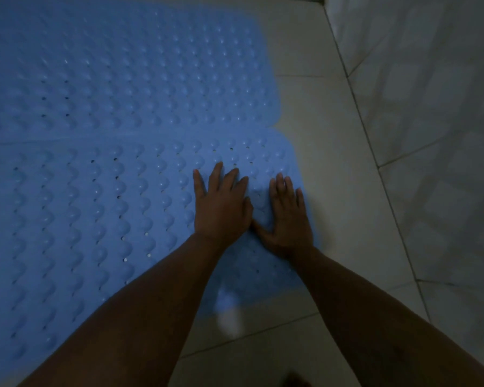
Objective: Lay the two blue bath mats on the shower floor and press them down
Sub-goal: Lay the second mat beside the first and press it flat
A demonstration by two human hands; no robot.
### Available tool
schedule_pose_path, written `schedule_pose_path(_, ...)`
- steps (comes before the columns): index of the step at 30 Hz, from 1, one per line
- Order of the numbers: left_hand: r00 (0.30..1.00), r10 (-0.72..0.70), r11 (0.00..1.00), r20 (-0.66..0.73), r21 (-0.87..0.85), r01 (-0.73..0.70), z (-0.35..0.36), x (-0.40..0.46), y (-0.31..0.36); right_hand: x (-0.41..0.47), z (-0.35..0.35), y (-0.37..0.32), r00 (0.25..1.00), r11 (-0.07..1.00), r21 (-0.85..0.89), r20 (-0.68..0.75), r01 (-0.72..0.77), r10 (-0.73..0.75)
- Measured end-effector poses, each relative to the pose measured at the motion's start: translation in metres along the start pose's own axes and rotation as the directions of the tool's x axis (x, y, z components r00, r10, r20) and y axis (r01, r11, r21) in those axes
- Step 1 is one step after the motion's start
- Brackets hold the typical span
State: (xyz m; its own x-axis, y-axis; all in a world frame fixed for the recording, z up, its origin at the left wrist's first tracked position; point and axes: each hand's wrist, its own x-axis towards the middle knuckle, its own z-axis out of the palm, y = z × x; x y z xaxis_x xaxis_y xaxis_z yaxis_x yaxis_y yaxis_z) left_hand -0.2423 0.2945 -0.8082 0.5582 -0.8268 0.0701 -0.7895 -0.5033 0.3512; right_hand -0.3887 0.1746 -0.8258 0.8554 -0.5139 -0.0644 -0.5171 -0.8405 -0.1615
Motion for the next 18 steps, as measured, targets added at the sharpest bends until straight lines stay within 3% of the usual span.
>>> schedule_pose_path(4,1.0,-0.012,1.0,0.013,-0.003,0.012,0.0,-0.007,-0.005,0.002,0.001,0.001,0.997,0.999,0.025,0.08,-0.021,0.019)
schedule_pose_path(9,0.999,-0.043,0.999,-0.018,-0.023,0.042,-0.024,-0.007,-0.007,0.028,-0.044,0.008,0.935,0.961,0.207,0.339,-0.183,0.104)
schedule_pose_path(12,0.999,-0.037,0.999,-0.037,-0.013,0.037,-0.034,-0.008,-0.012,0.014,-0.062,0.006,0.973,0.951,0.23,0.153,-0.206,0.174)
schedule_pose_path(16,0.998,-0.03,0.999,-0.051,-0.025,0.029,-0.031,-0.012,-0.021,-0.042,-0.023,-0.007,0.971,0.979,0.106,0.183,-0.176,0.155)
schedule_pose_path(18,0.997,-0.024,0.999,-0.076,-0.04,0.021,-0.027,-0.014,-0.024,-0.051,-0.006,-0.011,0.981,0.985,0.047,0.108,-0.165,0.159)
